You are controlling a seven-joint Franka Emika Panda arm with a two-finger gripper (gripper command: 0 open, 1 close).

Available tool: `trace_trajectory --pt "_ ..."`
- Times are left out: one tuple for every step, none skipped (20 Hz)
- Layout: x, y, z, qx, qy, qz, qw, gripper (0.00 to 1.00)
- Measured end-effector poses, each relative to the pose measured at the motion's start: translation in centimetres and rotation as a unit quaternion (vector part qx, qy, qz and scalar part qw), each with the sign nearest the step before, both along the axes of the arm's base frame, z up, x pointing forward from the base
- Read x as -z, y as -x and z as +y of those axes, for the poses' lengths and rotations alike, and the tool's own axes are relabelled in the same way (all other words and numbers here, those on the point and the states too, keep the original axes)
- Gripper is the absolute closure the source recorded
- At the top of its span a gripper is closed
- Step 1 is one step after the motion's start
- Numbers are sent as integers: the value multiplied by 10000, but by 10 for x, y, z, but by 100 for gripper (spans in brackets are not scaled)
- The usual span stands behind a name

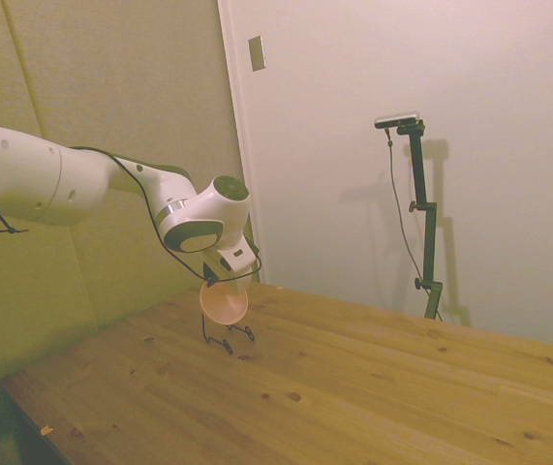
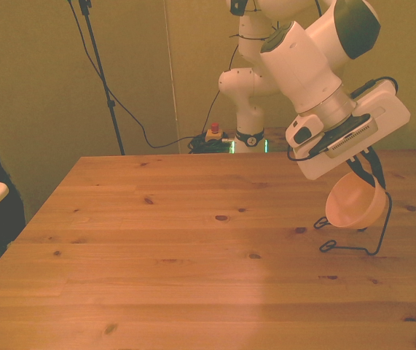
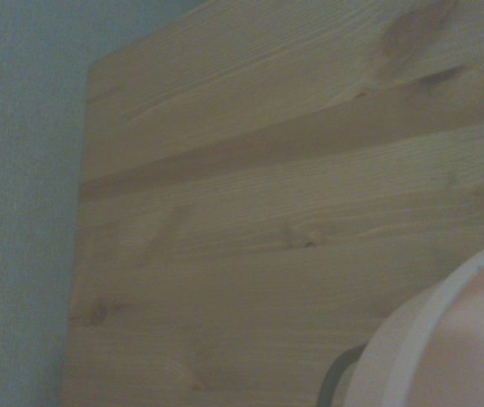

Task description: Load the bowl

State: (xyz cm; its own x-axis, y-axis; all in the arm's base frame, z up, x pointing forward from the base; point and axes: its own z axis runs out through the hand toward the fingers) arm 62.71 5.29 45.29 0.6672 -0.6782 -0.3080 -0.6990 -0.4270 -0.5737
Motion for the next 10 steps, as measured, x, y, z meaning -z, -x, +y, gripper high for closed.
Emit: trace_trajectory --pt "0 0 0 -4 -1 -3 10000 100" --pt "1 0 0 -12 -21 -10 10000 100" --pt "3 0 0 -25 -53 -18 10000 100" --pt "5 0 0 -39 -93 -25 9999 100" --pt "8 -1 0 -63 -130 -41 9999 100" --pt "11 -1 0 -80 -168 -48 9998 100" --pt "15 -2 0 -97 -212 -52 9997 100" --pt "18 -2 0 -126 -263 -59 9996 100" --pt "21 -3 0 -139 -317 -63 9994 100" --pt "24 -3 -1 -152 -377 -78 9991 100"
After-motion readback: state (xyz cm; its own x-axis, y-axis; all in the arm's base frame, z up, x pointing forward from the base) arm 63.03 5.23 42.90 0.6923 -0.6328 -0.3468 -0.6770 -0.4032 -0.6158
